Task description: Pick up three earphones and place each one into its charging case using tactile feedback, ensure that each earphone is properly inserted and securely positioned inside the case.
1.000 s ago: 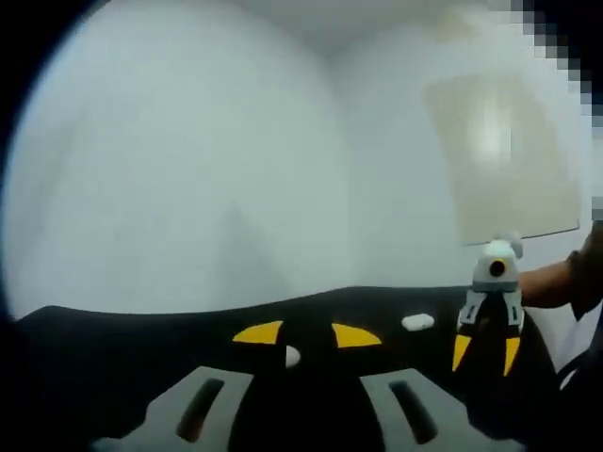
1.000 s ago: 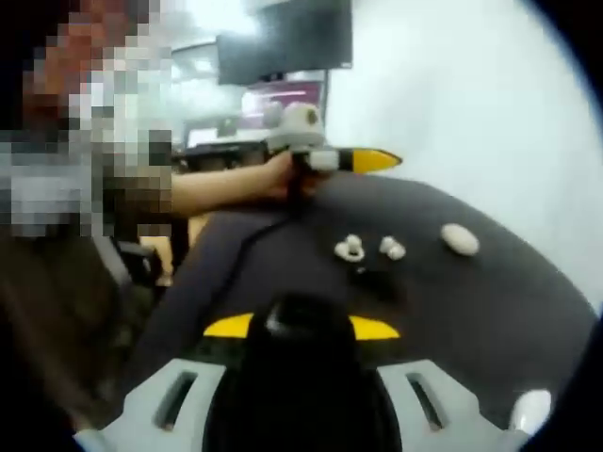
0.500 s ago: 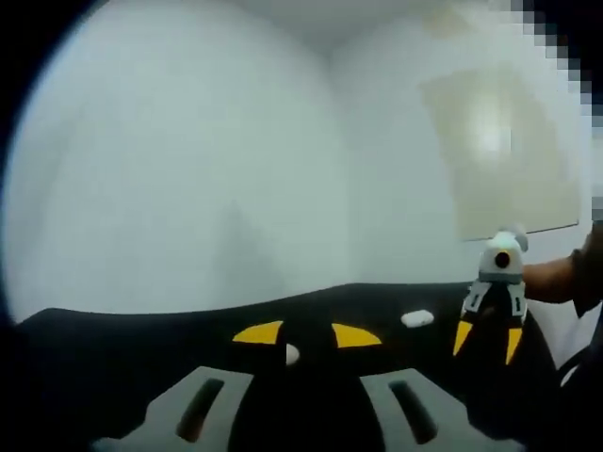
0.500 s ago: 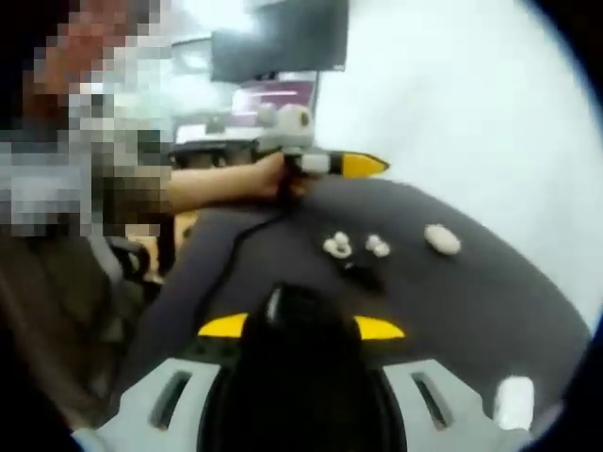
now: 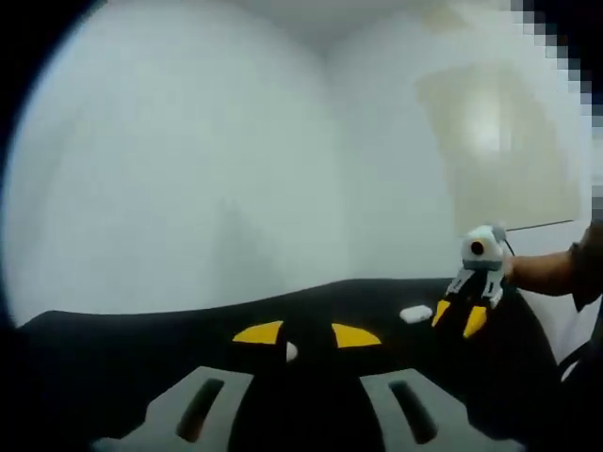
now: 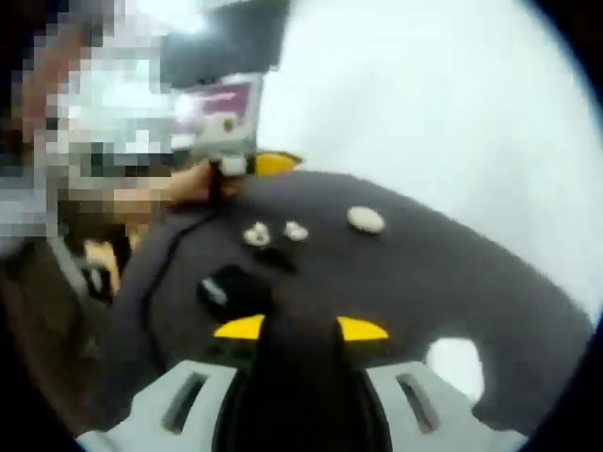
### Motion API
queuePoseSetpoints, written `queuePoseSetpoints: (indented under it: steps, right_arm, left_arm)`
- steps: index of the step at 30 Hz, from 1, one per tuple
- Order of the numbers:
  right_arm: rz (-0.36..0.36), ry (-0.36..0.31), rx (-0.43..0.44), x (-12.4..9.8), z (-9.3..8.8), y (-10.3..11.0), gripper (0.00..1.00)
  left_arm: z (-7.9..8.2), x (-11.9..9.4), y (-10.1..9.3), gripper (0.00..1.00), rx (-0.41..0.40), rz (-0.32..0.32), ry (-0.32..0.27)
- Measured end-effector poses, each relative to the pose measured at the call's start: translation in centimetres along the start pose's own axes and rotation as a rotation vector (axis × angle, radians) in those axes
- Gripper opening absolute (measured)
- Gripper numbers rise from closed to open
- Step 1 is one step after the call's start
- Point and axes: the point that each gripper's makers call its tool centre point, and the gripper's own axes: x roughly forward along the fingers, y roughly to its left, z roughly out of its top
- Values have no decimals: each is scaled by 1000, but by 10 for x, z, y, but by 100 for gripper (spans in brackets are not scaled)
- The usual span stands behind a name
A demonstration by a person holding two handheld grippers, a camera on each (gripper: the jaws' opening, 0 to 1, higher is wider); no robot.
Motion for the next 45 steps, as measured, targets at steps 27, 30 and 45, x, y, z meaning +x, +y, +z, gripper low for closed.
queuePoseSetpoints:
  steps: [27,30,45]
  right_arm:
    - [482,102,161,39,4,69,27]
    - [346,67,63,46,14,51,27]
    - [128,101,-97,33,-13,75,42]
  left_arm:
    - [-4,1,-3,15,14,-11,22]
    - [-4,2,-3,15,19,-10,22]
    - [-1,1,-10,15,29,-20,16]
